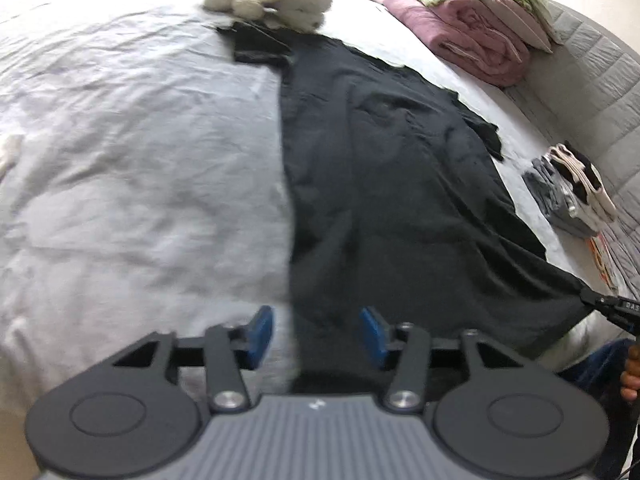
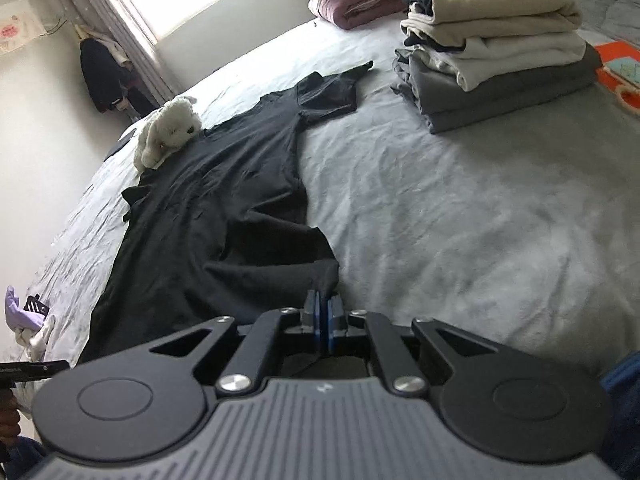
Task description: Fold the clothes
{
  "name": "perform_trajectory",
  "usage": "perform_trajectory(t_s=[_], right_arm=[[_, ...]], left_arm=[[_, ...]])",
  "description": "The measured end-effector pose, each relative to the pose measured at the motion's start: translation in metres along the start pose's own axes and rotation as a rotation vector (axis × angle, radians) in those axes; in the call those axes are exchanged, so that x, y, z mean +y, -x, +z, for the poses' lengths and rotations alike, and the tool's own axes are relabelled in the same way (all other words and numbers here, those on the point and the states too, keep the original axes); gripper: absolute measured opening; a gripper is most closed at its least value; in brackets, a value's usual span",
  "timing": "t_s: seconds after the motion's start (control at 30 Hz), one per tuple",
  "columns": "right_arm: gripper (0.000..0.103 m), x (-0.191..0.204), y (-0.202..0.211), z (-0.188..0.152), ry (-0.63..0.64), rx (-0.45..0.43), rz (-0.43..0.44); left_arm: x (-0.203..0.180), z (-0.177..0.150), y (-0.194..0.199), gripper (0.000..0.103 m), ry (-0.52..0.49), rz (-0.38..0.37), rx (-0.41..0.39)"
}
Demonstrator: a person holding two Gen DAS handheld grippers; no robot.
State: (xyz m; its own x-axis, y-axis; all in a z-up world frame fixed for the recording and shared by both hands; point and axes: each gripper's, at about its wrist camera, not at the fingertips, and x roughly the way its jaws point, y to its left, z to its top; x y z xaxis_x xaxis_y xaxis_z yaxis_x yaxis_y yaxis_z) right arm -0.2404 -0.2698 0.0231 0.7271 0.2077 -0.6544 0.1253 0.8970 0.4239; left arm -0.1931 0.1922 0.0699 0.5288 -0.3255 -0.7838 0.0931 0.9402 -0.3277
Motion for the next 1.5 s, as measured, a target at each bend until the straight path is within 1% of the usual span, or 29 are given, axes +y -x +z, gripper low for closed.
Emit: perform_trajectory(t_s=[0.03,0.1,0.17,0.2,0.23,0.27,0.3,0.33,0.37,0.43,0.5,0.53,0.57,0.67,0.77,0.8,0.87,0.93,1.07,1.17,1.23,1.27,1.3,1.33,1.4,1.5], right_arm=[[0.005,-0.003,0.000,0.001,-0.012,-0.008,-0.001],[0.005,-0.004,-0.002,0.003,-0.020,-0.015,-0.012],[0.005,-0.002,-0.005,0.002,-0.013,-0.014,-0.025],[0.005,0.000,-0.007,0.001,-0.011,-0.011,-0.025],[0.005,0.001,-0.009,-0.001,-0.010,-0.003,-0.022],[0.005,0.001,-0.010,-0.002,-0.009,0.004,-0.023],[0.005,0.001,-0.012,-0.003,-0.008,0.010,-0.024],[0.005,0.000,-0.012,-0.004,-0.009,0.015,-0.027],[0.005,-0.002,-0.012,-0.005,-0.015,0.016,-0.026],[0.005,-0.005,-0.007,-0.004,-0.029,0.011,-0.011],[0.005,-0.004,0.002,-0.003,-0.039,-0.006,0.017],[0.005,-0.002,0.007,-0.001,-0.047,-0.011,0.042],[0.005,0.001,0.014,0.000,-0.058,-0.011,0.075],[0.005,0.011,0.034,0.004,-0.089,-0.011,0.173],[0.005,0.021,0.053,0.007,-0.115,-0.008,0.259],[0.005,0.025,0.056,0.006,-0.112,0.001,0.258],[0.005,0.031,0.055,0.002,-0.093,0.027,0.224],[0.005,0.031,0.044,-0.006,-0.058,0.061,0.144],[0.005,0.026,0.022,-0.022,-0.015,0.124,0.025],[0.005,0.023,0.014,-0.027,0.007,0.146,-0.010],[0.005,0.023,0.011,-0.027,0.030,0.158,-0.015],[0.006,0.023,0.009,-0.026,0.044,0.165,-0.016],[0.007,0.024,0.009,-0.026,0.065,0.167,-0.014],[0.009,0.024,0.010,-0.024,0.093,0.164,-0.011],[0.013,0.024,0.010,-0.016,0.123,0.138,-0.020],[0.014,0.020,0.008,0.001,0.121,0.097,-0.030]], left_arm=[[0.001,-0.001,0.000,0.073,-0.012,0.002,-0.001],[0.004,-0.003,-0.001,0.074,-0.035,-0.002,0.005],[0.002,-0.008,-0.007,0.074,-0.038,-0.051,0.023],[-0.002,-0.011,-0.011,0.073,-0.059,-0.065,0.037],[-0.008,-0.014,-0.015,0.064,-0.085,-0.076,0.053],[-0.013,-0.018,-0.020,0.050,-0.110,-0.087,0.068],[-0.020,-0.020,-0.022,0.018,-0.149,-0.066,0.078],[-0.022,-0.020,-0.021,0.005,-0.155,-0.070,0.083],[-0.024,-0.019,-0.020,0.005,-0.154,-0.081,0.087],[-0.023,-0.012,-0.005,0.004,-0.132,-0.109,0.056],[-0.022,-0.002,0.016,0.004,-0.113,-0.121,0.001],[-0.022,0.003,0.026,0.002,-0.107,-0.123,-0.032],[-0.021,0.008,0.036,0.001,-0.096,-0.127,-0.059],[-0.022,0.017,0.057,0.001,-0.083,-0.119,-0.094],[-0.021,0.017,0.064,0.001,-0.096,-0.089,-0.087],[-0.019,0.015,0.060,0.001,-0.095,-0.070,-0.072],[-0.014,0.012,0.049,0.001,-0.089,-0.030,-0.039],[-0.008,0.009,0.037,0.001,-0.089,0.014,-0.011],[-0.001,0.000,0.019,0.001,-0.082,0.052,0.040],[0.002,-0.006,0.011,0.001,-0.091,0.075,0.068],[0.003,-0.008,0.007,0.003,-0.103,0.093,0.087],[0.005,-0.008,0.006,0.005,-0.100,0.089,0.090],[0.008,-0.007,0.007,0.013,-0.095,0.082,0.092],[0.011,-0.003,0.009,0.028,-0.075,0.081,0.074],[0.019,0.004,0.016,0.045,-0.037,0.083,0.025],[0.026,0.023,0.022,0.046,0.006,0.098,-0.038]])
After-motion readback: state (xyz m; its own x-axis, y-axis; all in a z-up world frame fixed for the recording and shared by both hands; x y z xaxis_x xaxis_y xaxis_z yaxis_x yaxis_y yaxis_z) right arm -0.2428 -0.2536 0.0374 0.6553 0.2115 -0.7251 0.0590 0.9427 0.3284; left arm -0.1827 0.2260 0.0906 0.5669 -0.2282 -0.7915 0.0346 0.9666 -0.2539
